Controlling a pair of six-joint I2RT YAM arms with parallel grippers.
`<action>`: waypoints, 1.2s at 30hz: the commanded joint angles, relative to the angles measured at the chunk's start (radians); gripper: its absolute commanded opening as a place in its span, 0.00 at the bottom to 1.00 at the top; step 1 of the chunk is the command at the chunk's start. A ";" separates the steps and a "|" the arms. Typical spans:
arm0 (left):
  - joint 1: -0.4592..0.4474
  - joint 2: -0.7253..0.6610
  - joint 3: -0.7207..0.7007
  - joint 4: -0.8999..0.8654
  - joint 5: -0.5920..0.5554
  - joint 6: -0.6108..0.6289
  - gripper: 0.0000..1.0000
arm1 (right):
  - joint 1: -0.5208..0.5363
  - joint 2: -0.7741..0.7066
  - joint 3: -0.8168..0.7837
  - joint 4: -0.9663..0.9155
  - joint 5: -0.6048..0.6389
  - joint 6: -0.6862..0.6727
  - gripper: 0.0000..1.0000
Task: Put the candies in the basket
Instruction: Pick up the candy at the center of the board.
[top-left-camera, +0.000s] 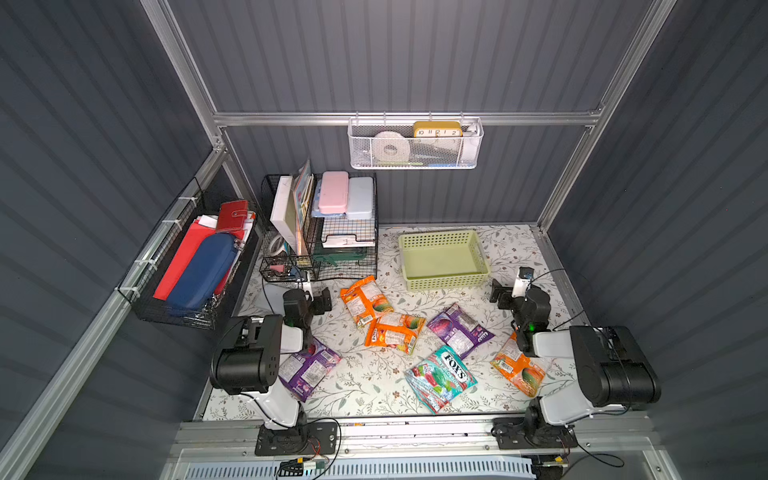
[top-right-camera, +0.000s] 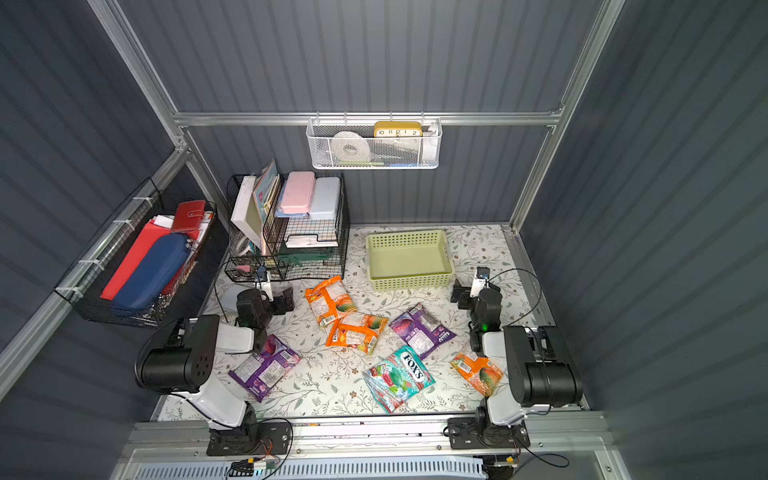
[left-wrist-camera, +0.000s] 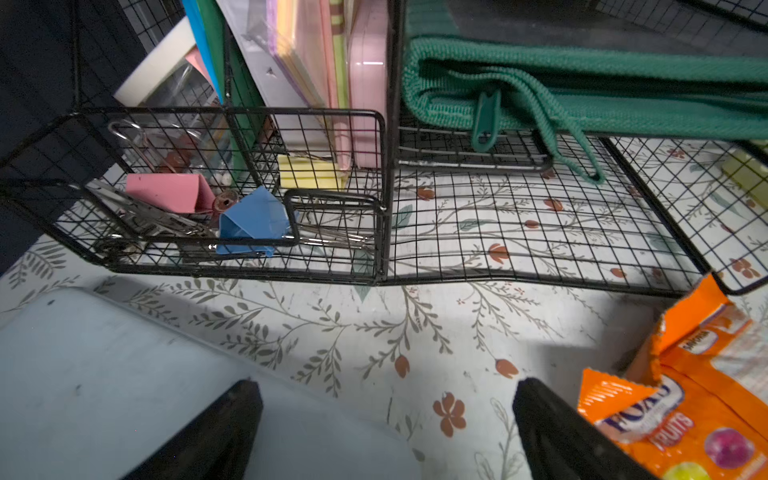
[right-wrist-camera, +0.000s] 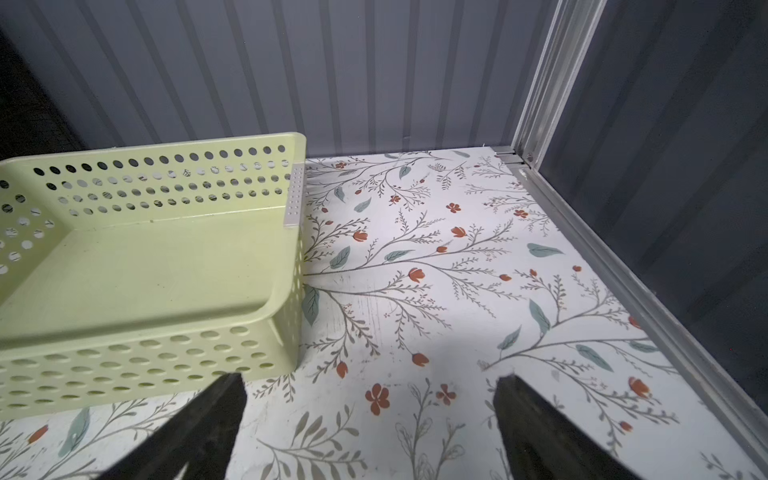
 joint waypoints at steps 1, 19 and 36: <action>0.005 0.009 0.016 -0.006 -0.007 -0.011 0.99 | 0.005 0.013 0.019 0.026 0.009 0.003 0.99; 0.005 0.007 0.012 0.000 -0.011 -0.011 1.00 | 0.005 0.009 0.014 0.032 -0.009 -0.007 0.99; 0.001 -0.200 0.395 -0.776 0.337 -0.056 0.99 | 0.005 -0.394 0.316 -0.790 -0.131 0.270 0.99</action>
